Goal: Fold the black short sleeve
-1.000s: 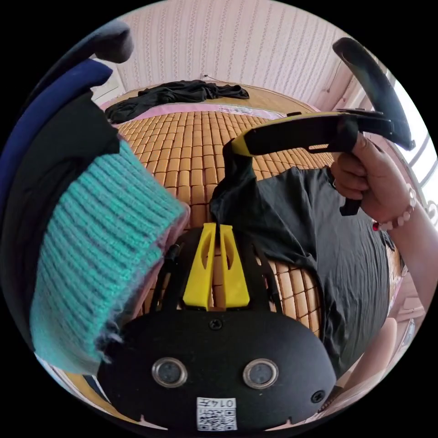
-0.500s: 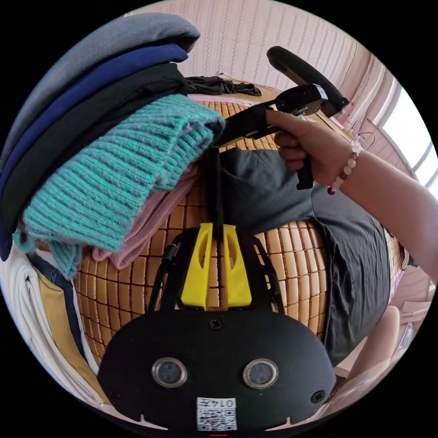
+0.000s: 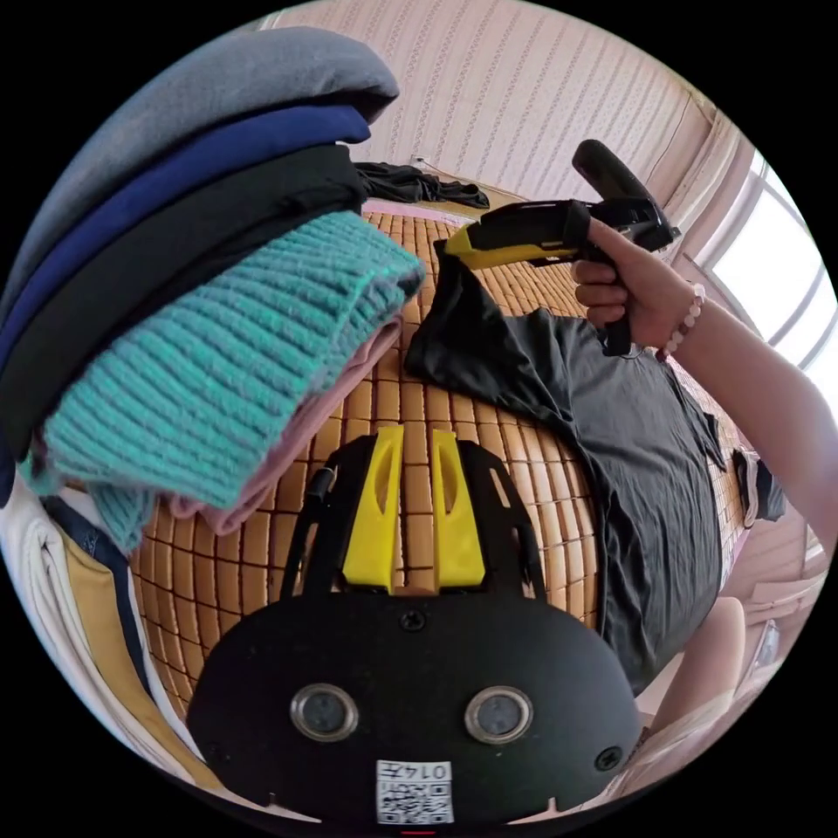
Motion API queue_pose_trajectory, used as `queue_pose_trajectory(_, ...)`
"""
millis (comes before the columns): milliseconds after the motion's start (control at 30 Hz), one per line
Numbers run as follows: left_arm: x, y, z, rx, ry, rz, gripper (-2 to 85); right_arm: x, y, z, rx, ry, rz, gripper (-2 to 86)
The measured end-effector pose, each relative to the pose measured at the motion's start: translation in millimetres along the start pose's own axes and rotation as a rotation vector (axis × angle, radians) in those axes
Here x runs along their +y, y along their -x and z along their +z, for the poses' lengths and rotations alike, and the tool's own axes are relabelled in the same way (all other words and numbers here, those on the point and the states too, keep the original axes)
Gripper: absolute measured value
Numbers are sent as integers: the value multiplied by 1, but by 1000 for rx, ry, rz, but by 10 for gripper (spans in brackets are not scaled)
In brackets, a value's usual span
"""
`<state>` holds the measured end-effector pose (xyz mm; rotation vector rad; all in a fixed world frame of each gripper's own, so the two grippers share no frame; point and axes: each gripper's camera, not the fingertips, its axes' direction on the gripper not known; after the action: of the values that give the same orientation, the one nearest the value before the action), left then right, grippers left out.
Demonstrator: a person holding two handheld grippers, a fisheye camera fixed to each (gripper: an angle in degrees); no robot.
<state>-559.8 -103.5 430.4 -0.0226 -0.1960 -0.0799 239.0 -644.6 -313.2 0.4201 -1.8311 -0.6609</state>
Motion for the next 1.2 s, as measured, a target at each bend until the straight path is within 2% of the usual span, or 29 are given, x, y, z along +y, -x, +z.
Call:
queue_pose_trajectory(100,-22,-4,10,-23,-24,-2,81,3,-5,4,-9,7,20,55)
queue_pose_trajectory(167,-40,-9,31,-59,39,9,80,4,-9,6,-10,14,37,53)
queue_pose_trajectory(267,-46,-22,45,-134,117,115,44,5,-12,4,26,2,44,51)
queue_pose_trajectory(367,-36,-29,45,-161,98,181,11,4,-9,-9,133,-38,21,50)
queue_pose_trajectory(567,15,-16,5,-75,18,96,-4,8,-9,-12,110,-26,0,44)
queue_pose_trajectory(700,42,-11,4,-46,56,63,0,19,-2,21,89,59,-44,22)
queue_pose_trajectory(833,58,-16,11,-52,81,59,7,29,14,63,206,159,-68,8)
queue_pose_trajectory(1067,70,-28,16,-94,83,96,18,48,33,97,373,198,-155,33)
queue_pose_trajectory(1200,75,-28,15,-81,74,70,19,64,41,99,454,207,-229,0)
